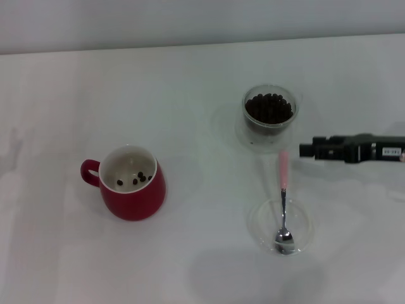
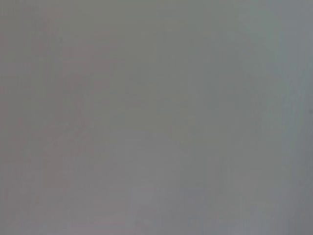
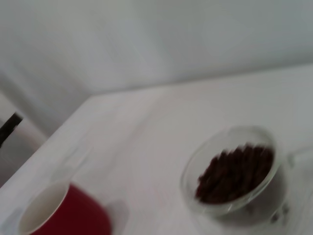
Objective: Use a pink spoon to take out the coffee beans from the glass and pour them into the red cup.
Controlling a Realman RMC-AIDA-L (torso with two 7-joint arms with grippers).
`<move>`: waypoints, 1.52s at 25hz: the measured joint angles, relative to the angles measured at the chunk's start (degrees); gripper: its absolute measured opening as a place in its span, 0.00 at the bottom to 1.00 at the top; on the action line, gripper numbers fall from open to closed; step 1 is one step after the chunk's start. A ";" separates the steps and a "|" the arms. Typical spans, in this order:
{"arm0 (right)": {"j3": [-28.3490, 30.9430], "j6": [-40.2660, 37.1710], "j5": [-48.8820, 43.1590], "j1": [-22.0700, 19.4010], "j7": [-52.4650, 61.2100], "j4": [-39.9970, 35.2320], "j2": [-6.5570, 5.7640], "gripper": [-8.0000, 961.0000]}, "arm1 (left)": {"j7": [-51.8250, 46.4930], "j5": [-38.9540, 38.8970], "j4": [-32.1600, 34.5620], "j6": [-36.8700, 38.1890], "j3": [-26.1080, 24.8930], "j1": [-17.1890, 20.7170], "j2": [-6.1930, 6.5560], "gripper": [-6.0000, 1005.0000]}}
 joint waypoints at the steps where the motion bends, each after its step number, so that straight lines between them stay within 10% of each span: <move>1: 0.00 0.00 0.00 0.00 0.00 0.00 0.00 0.54 | 0.00 0.00 0.00 0.00 0.00 0.00 0.00 0.86; 7: 11.24 0.37 0.06 -0.79 -5.02 -1.62 1.45 0.80 | 0.00 0.00 0.00 0.09 0.00 0.03 0.04 0.86; 15: 39.96 -1.22 8.57 -2.18 -33.77 -1.65 9.83 0.91 | 0.00 0.00 0.08 0.11 0.00 0.26 0.04 0.86; 26: 41.69 -0.57 30.66 1.34 -89.70 18.15 10.11 0.91 | -0.13 0.09 0.42 0.09 0.34 0.54 -0.19 0.86; 38: 41.82 10.76 32.34 5.31 -92.01 19.98 10.51 0.91 | -0.38 0.31 0.45 -0.15 0.44 0.32 -0.06 0.86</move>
